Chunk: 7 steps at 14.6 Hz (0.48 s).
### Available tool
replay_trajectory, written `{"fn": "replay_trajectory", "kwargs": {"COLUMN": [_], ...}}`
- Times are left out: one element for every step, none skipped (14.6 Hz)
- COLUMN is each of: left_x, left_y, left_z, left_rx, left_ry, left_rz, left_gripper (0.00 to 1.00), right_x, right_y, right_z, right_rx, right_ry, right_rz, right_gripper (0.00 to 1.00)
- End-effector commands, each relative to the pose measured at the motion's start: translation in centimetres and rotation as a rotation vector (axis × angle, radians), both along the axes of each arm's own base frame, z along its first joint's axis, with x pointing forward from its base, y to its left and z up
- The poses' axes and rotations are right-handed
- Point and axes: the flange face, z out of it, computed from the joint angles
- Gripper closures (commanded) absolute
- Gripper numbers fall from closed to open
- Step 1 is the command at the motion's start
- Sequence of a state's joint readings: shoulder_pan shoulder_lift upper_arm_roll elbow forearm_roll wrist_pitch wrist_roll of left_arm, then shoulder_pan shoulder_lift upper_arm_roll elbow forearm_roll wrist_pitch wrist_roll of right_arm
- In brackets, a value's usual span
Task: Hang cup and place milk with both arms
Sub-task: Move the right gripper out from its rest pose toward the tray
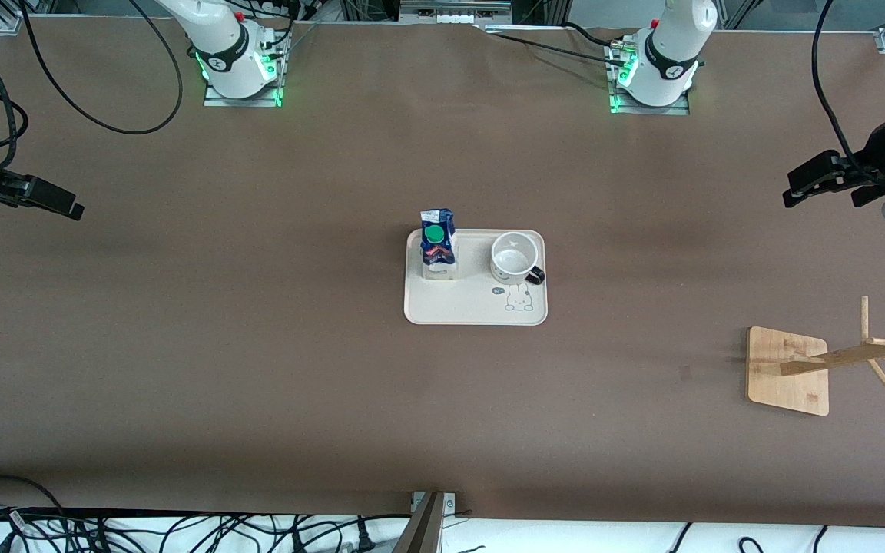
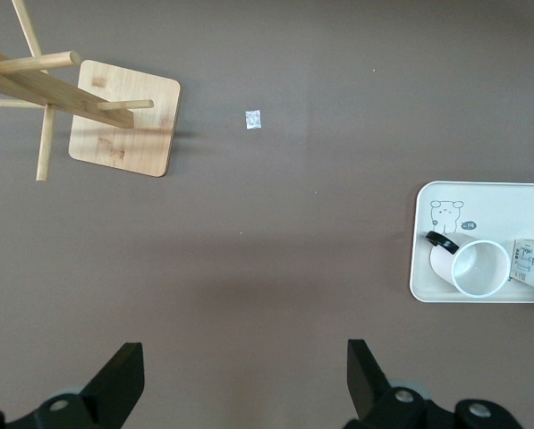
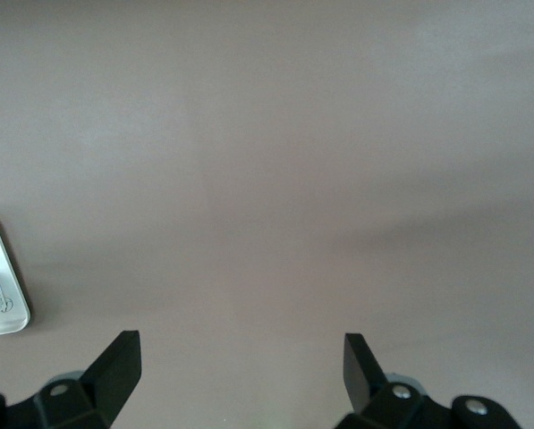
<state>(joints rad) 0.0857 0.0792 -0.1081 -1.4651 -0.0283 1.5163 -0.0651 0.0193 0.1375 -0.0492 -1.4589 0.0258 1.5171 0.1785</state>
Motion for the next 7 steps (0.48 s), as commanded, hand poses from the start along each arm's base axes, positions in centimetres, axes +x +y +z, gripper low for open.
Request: {"fn": "replay_trajectory", "kwargs": {"left_x": [0.38, 0.43, 0.48, 0.48, 0.42, 0.48, 0.44], "left_y": [0.48, 0.73, 0.65, 0.74, 0.91, 0.93, 1.01], "left_z": [0.18, 0.16, 0.22, 0.22, 0.36, 0.36, 0.45], "left_rx": [-0.003, -0.005, -0.005, -0.005, -0.005, -0.004, -0.003], "left_ry": [-0.034, -0.034, -0.036, -0.036, -0.037, -0.039, -0.04], "left_rz": [0.003, 0.008, 0.006, 0.008, 0.011, 0.011, 0.012], "left_gripper": [0.0, 0.0, 0.0, 0.0, 0.0, 0.0, 0.0], "right_x": [-0.06, -0.06, -0.06, -0.06, -0.04, -0.04, -0.04], "right_y": [-0.05, -0.05, 0.03, 0.02, 0.02, -0.09, -0.09], "right_z": [0.23, 0.23, 0.23, 0.23, 0.25, 0.25, 0.25], "right_rx": [0.001, 0.001, 0.002, 0.0, 0.0, -0.002, -0.002], "right_ry": [-0.001, -0.001, -0.001, -0.001, -0.003, -0.003, -0.003], "right_rz": [0.008, 0.008, 0.009, 0.009, 0.011, 0.009, 0.009], "right_gripper": [0.0, 0.0, 0.0, 0.0, 0.0, 0.0, 0.0]}}
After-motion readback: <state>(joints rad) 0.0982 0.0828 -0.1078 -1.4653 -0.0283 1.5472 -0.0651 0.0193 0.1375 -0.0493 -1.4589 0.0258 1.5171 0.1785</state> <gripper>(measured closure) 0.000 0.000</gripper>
